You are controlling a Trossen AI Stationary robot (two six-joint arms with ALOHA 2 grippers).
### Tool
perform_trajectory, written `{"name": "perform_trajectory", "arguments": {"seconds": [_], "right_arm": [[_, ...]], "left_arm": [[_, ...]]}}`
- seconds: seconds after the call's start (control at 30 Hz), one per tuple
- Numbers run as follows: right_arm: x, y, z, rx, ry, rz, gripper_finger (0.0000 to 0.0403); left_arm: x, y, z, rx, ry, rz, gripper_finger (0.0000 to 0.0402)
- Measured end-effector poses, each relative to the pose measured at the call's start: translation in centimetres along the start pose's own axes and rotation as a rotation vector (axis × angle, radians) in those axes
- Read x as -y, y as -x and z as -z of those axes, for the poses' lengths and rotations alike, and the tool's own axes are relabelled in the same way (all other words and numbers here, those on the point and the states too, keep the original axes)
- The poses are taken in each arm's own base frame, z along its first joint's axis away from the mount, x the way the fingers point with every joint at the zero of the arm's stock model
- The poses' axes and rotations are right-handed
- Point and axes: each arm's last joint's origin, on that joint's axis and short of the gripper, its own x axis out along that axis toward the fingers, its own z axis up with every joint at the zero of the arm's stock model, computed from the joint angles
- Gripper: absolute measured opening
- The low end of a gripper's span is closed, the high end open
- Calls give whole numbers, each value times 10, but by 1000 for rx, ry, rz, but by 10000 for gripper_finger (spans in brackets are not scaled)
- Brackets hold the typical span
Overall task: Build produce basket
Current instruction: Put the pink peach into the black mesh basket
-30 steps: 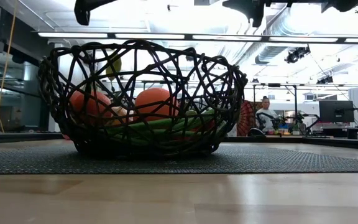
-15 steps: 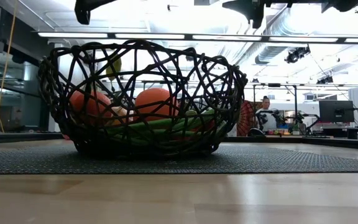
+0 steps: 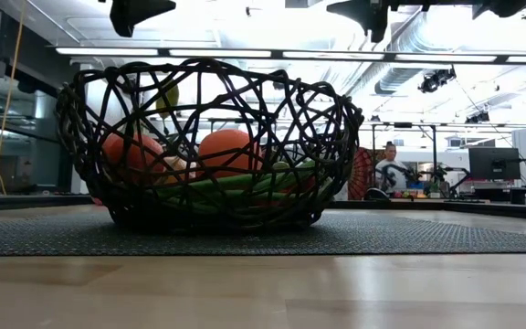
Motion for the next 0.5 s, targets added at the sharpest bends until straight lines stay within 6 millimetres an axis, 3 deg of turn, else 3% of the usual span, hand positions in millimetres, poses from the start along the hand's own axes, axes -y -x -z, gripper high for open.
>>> {"name": "perform_trajectory", "arguments": {"seconds": [0.37, 0.5], "right_arm": [[0, 0, 0, 0, 0, 1, 389], [0, 0, 0, 1, 0, 2, 389]], "left_arm": [[0, 0, 0, 0, 102, -4, 358], [-4, -3, 0, 52, 235, -147, 358]]}}
